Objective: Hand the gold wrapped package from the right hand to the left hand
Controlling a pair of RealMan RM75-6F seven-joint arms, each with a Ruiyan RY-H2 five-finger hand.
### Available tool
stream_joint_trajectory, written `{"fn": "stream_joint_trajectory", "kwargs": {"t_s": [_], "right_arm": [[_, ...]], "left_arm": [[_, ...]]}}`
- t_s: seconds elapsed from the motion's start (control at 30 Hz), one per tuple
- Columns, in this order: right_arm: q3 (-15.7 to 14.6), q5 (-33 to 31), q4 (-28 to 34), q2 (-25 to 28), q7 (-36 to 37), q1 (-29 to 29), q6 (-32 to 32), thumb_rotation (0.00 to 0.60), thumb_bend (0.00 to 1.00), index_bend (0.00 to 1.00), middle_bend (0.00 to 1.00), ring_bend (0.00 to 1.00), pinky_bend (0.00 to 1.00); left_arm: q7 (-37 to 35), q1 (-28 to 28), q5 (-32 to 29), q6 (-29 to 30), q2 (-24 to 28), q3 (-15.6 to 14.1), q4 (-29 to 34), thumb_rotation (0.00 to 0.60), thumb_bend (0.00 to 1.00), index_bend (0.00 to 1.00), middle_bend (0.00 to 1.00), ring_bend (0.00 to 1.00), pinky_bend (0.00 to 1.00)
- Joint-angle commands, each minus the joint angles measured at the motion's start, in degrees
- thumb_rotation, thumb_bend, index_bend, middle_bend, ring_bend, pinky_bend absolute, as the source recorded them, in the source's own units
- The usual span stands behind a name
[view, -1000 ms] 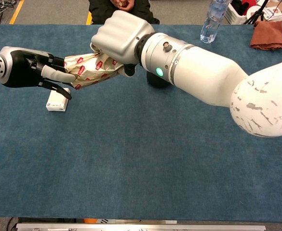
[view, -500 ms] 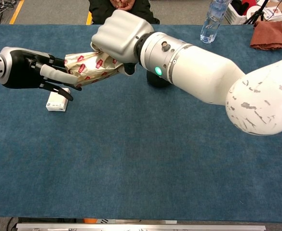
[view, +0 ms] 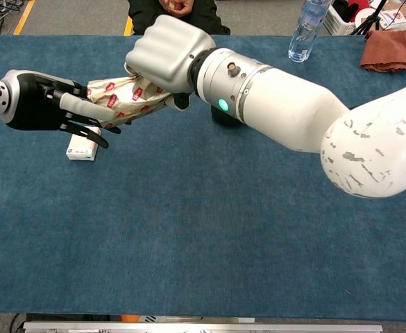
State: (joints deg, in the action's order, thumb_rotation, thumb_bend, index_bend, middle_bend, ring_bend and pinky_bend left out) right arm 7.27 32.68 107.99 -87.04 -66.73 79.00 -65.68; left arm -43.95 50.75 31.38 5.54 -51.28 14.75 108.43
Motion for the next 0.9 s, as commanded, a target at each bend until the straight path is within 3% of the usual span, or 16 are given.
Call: {"fn": "stream_joint_trajectory", "kwargs": {"t_s": [0.03,0.53,0.9], "right_arm": [[-0.05,0.14,-0.08,-0.2,-0.05,0.11,-0.06,0.6,0.65,0.57,0.49,0.4,0.63],[-0.15,0.55,0.06,0.53,1.72,-0.48,0.37,0.6,0.65,0.57,0.49,0.4,0.63],[-0.4,2.08,0.29,0.51,2.59,-0.61,0.86,0.6,0.65,0.57,0.49,0.4,0.63]], "left_arm": [[-0.33,0.21,-0.28,-0.76,-0.36,0.15,-0.48,0.6,0.27,0.28,0.28,0.24,0.37],[-1.61,-1.55,-0.6,-3.81,-1.93,2.92,-2.3,0.6,0.28,0.45,0.32,0.26,0.39],[-2.81,-1.14,-1.43,-4.99,-2.74,2.98,-3.82,0.6,0.43,0.52,0.41,0.36,0.43]]}}
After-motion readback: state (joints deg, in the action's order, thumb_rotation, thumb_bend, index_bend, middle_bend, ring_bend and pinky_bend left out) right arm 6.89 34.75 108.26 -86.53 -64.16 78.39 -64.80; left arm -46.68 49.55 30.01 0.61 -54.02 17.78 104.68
